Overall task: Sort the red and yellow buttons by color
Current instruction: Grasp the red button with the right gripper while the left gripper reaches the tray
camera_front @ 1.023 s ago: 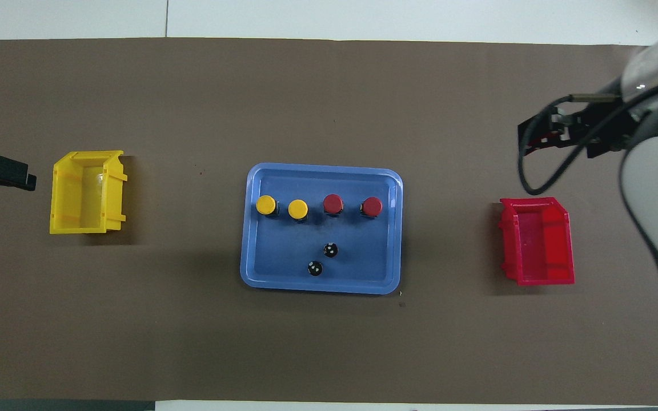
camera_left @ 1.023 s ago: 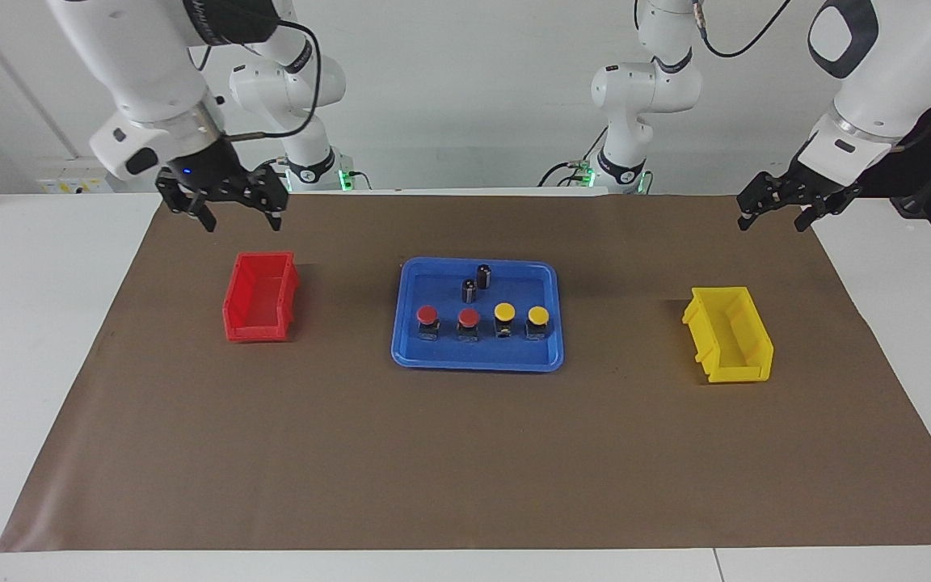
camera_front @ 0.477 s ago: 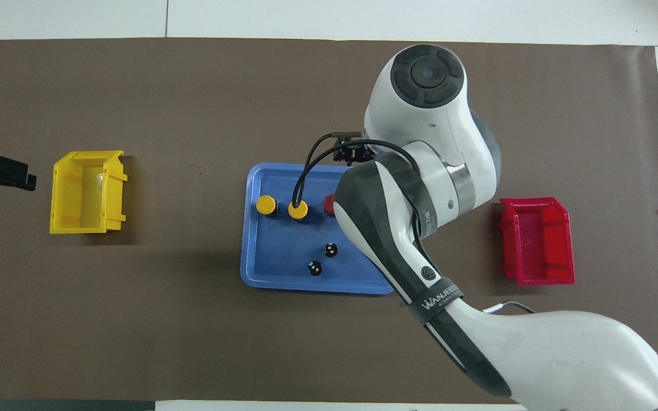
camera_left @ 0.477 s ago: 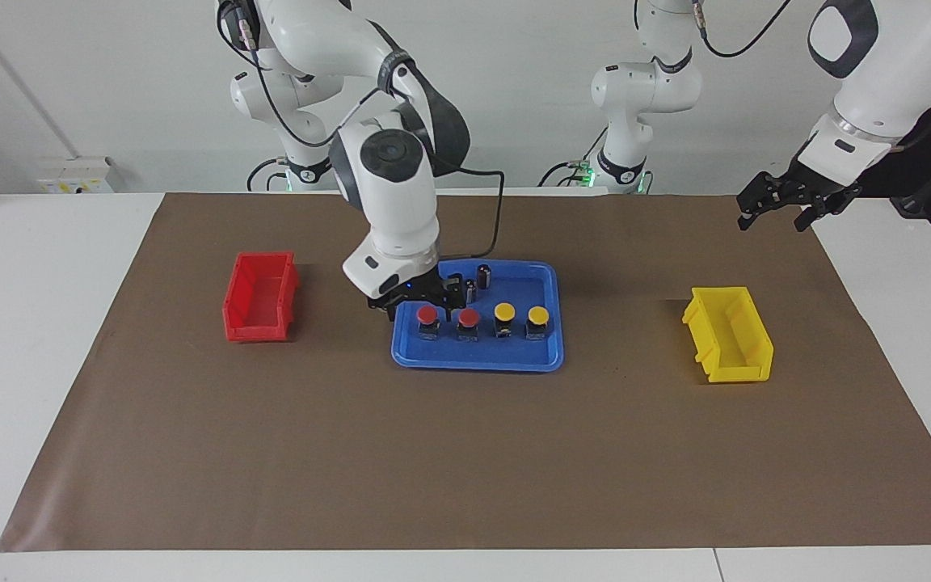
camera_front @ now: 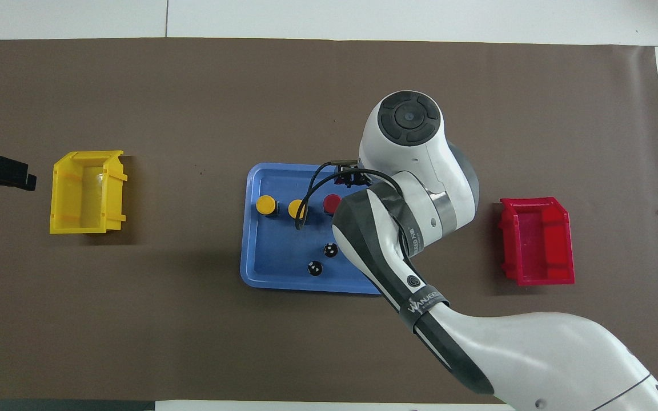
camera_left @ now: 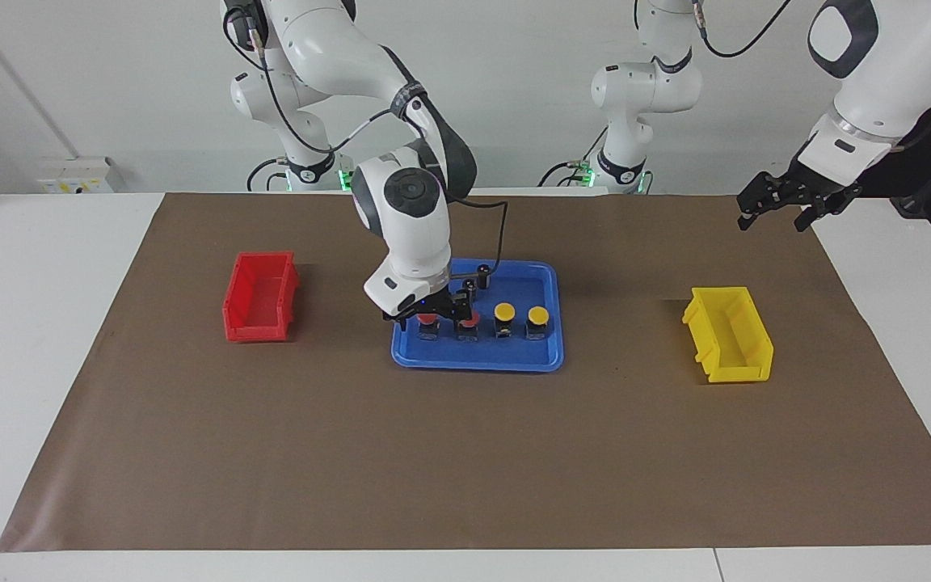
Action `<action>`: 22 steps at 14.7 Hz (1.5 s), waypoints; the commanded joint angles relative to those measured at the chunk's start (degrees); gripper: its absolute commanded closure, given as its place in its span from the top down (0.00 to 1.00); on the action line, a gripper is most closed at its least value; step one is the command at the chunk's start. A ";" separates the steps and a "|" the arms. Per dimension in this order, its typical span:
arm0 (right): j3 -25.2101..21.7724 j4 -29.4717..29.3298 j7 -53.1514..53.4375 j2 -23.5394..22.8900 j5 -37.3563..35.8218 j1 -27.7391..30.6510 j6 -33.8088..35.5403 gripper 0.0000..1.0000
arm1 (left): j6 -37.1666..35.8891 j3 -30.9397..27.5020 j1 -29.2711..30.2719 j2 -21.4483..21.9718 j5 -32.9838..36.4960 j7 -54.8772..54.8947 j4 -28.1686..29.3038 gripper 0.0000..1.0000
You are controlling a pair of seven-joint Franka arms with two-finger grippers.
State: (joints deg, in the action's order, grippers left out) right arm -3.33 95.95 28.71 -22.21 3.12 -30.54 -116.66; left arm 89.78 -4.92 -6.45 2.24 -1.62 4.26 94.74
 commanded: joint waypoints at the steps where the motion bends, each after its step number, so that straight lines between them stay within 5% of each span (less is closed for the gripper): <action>1: -0.09 6.87 -0.67 3.40 0.04 -1.10 -4.79 0.94 | -0.92 0.69 -0.58 1.54 -0.23 0.05 1.14 1.00; 11: -0.09 12.51 -0.85 5.07 0.04 -1.46 -8.32 0.73 | -0.31 0.78 -0.76 1.89 0.04 -0.57 1.49 1.00; 15: -0.01 13.83 -0.76 5.60 0.04 -2.60 -8.93 0.65 | 6.53 1.31 -8.39 3.47 0.04 -11.81 6.84 1.00; 18: 0.08 13.92 -0.85 5.69 0.05 -2.60 -9.02 0.46 | 11.62 1.49 -14.10 2.25 -0.22 -16.98 9.48 1.00; 21: -0.01 12.43 -0.94 5.95 0.13 -1.99 -7.71 0.16 | 17.78 1.40 -19.21 0.76 -0.23 -23.33 12.74 1.00; 22: -0.01 12.16 -1.72 7.26 0.13 -0.50 -7.09 0.15 | 18.93 1.40 -20.61 -0.90 -0.23 -24.12 12.57 1.00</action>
State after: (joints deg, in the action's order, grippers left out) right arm -3.53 107.49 28.64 -17.81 3.13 -33.08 -124.27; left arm 105.52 -2.72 -24.77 2.55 -1.68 -17.71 105.81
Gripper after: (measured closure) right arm 0.621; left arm 0.000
